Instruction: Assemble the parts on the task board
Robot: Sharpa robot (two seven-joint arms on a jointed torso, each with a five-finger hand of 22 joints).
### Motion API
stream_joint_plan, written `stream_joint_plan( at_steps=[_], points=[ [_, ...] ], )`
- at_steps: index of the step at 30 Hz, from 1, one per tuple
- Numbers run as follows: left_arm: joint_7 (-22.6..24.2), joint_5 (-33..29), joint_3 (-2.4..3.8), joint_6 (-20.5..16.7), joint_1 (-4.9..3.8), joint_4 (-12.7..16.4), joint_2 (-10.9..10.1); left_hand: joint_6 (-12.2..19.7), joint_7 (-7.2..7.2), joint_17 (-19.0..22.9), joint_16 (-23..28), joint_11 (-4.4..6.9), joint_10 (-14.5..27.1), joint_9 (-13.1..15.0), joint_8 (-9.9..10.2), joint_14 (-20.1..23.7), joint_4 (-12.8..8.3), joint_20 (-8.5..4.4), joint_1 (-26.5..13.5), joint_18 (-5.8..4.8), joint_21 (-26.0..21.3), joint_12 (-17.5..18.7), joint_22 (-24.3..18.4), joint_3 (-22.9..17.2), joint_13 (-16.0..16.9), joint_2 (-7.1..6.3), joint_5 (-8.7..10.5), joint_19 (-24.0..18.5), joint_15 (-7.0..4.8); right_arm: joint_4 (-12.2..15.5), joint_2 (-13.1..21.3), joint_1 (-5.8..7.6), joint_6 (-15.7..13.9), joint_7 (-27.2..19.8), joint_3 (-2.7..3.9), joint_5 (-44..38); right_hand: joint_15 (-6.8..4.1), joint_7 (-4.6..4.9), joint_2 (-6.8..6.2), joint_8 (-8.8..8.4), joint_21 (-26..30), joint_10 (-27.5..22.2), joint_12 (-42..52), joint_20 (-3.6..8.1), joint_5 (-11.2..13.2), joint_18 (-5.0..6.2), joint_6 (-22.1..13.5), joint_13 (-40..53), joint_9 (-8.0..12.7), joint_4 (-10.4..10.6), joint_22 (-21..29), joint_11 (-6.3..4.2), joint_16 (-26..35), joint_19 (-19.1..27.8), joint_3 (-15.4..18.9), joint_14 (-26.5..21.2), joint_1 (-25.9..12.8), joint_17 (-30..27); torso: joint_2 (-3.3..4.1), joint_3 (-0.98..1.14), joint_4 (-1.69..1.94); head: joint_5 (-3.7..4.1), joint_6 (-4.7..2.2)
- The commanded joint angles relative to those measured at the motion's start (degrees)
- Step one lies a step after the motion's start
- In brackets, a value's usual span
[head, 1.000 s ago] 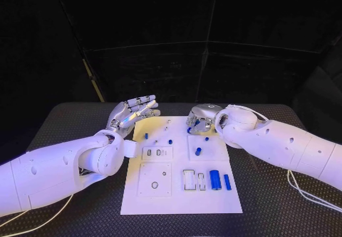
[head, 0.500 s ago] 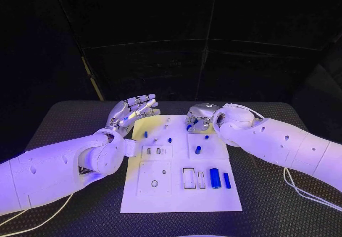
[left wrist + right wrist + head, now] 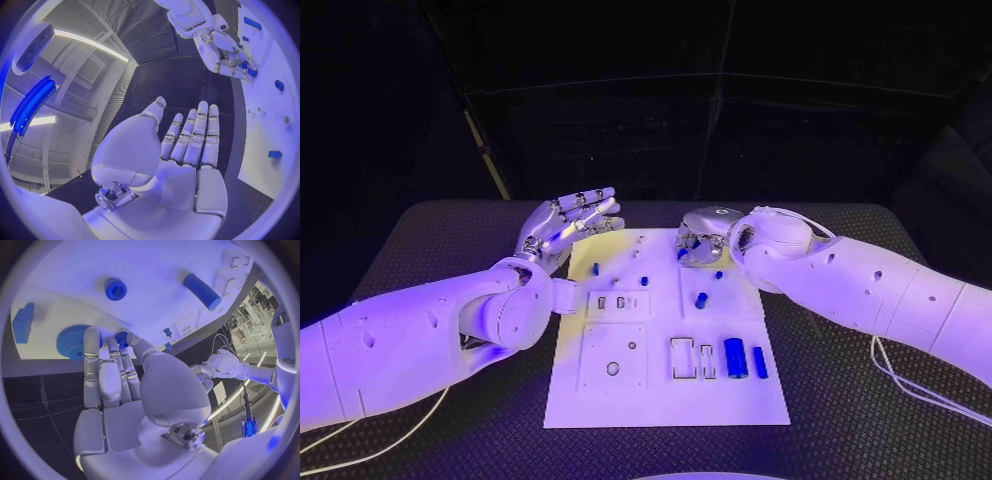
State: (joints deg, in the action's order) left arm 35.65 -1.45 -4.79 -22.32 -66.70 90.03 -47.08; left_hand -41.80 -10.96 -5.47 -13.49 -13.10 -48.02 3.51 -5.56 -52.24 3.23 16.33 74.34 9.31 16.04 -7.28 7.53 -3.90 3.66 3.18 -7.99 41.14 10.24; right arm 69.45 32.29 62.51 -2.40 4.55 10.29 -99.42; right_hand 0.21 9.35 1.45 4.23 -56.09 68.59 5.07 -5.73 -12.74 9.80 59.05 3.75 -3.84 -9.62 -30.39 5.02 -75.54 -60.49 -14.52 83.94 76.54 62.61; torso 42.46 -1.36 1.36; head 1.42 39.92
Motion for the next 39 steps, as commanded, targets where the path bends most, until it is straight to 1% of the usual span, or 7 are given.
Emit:
stream_joint_plan(
  at_steps=[1,8,14,21,26,33,39],
  points=[
    [0.14,0.41,0.05,0.83,-0.11,0.04,0.05,-0.39,-5.18,0.06,0.32,0.00,-0.42,0.07,-0.33,-0.51,-0.35,0.06,0.23,0.98,0.27,-0.24,-0.06,-0.07,-0.02,0.19,-0.06,0.44,0.06,0.23,0.11,0.03,-0.77,-0.55,-0.06,-0.35,0.03,0.01,-0.33,0.41,-0.55,0.70,0.26,-0.07,0.07,0.78,1.01,0.11,-0.15,0.07,-0.19,-0.03,-0.54,0.35,-1.06,1.79,0.07,0.27,0.02,-0.01,-0.05,-0.04,0.07],
    [0.03,0.41,0.05,0.93,-0.10,0.05,-0.02,-0.35,-5.18,0.06,0.33,0.00,-0.42,0.07,-0.32,-0.52,-0.35,0.06,0.23,0.98,0.27,-0.23,-0.06,-0.07,-0.02,0.19,-0.06,0.44,0.06,1.47,0.87,0.01,-5.31,0.19,-0.05,-0.36,-0.42,-0.40,-1.00,0.59,-1.57,2.21,0.33,0.02,0.08,0.83,2.78,0.26,-0.14,0.46,-0.68,-0.45,-1.10,0.42,-4.15,1.79,-0.11,0.62,0.06,-0.01,-0.02,-0.09,-0.17],
    [0.03,0.41,0.05,1.05,-0.09,0.13,-0.17,-0.27,-5.18,0.07,0.36,0.00,-0.42,0.05,-0.30,-0.53,-0.37,0.06,0.23,0.98,0.27,-0.21,-0.07,-0.07,-0.02,0.20,-0.06,0.45,0.07,2.52,0.82,0.01,-8.70,2.13,-0.04,-0.01,-0.46,-0.41,-1.34,0.50,-1.77,2.33,0.22,0.04,0.19,0.82,2.89,0.27,-0.10,0.45,-0.78,-0.51,-1.36,0.44,-4.74,1.84,-0.12,0.96,0.10,-0.09,-0.01,-0.25,-0.62],
    [-0.04,0.41,0.05,0.93,-0.09,0.03,-0.18,0.12,-5.22,0.11,0.44,-0.03,-0.38,0.00,-0.19,-0.53,-0.40,0.06,0.22,0.97,0.25,-0.14,-0.10,-0.08,-0.04,0.22,-0.06,0.46,0.08,1.13,-0.93,0.04,-13.23,2.00,-0.02,0.79,-0.47,-0.37,-1.75,0.26,-2.45,2.30,-0.09,0.04,0.43,0.70,2.93,0.24,-0.03,0.62,-1.51,-0.47,-1.71,0.16,-5.84,1.91,-0.24,1.34,0.26,-0.05,0.09,-0.38,-0.94],
    [-0.02,0.41,0.05,0.82,-0.09,0.00,-0.21,0.14,-5.26,0.15,0.53,-0.06,-0.33,-0.02,-0.13,-0.54,-0.43,0.06,0.19,0.96,0.23,-0.07,-0.13,-0.09,-0.06,0.24,-0.05,0.47,0.10,-0.51,-2.73,0.07,-14.17,1.17,-0.01,1.44,-0.44,-0.33,-1.92,0.17,-2.64,2.25,-0.21,0.02,0.56,0.67,2.91,0.23,-0.02,0.70,-1.70,-0.43,-1.79,0.09,-6.13,1.91,-0.33,1.38,0.36,-0.16,0.12,-0.51,-0.87],
    [0.03,0.41,0.06,0.71,-0.09,-0.10,-0.11,0.13,-5.26,0.16,0.54,-0.06,-0.32,-0.02,-0.13,-0.54,-0.43,0.06,0.19,0.96,0.23,-0.06,-0.13,-0.09,-0.06,0.24,-0.05,0.47,0.10,-2.34,-5.14,0.09,-14.31,0.17,-0.01,1.75,-0.41,-0.30,-2.10,0.09,-2.75,2.23,-0.31,-0.01,0.75,0.66,2.89,0.22,0.00,0.85,-1.76,-0.39,-1.78,0.10,-6.40,1.88,-0.50,1.26,0.39,-0.08,0.05,-0.67,-0.67],
    [0.01,0.41,0.06,0.72,-0.10,-0.13,0.03,0.07,-5.26,0.17,0.57,-0.06,-0.32,-0.02,-0.13,-0.53,-0.44,0.07,0.19,0.96,0.22,-0.05,-0.14,-0.09,-0.06,0.25,-0.05,0.47,0.11,-4.51,-7.21,0.12,-14.89,-0.51,-0.01,1.81,-0.35,-0.22,-2.47,-0.12,-2.94,2.10,-0.51,-0.06,0.90,0.64,2.71,0.20,0.04,1.01,-1.91,-0.32,-1.94,0.11,-6.87,1.89,-0.65,1.43,0.42,-0.13,0.16,-0.82,-0.47]
  ],
)
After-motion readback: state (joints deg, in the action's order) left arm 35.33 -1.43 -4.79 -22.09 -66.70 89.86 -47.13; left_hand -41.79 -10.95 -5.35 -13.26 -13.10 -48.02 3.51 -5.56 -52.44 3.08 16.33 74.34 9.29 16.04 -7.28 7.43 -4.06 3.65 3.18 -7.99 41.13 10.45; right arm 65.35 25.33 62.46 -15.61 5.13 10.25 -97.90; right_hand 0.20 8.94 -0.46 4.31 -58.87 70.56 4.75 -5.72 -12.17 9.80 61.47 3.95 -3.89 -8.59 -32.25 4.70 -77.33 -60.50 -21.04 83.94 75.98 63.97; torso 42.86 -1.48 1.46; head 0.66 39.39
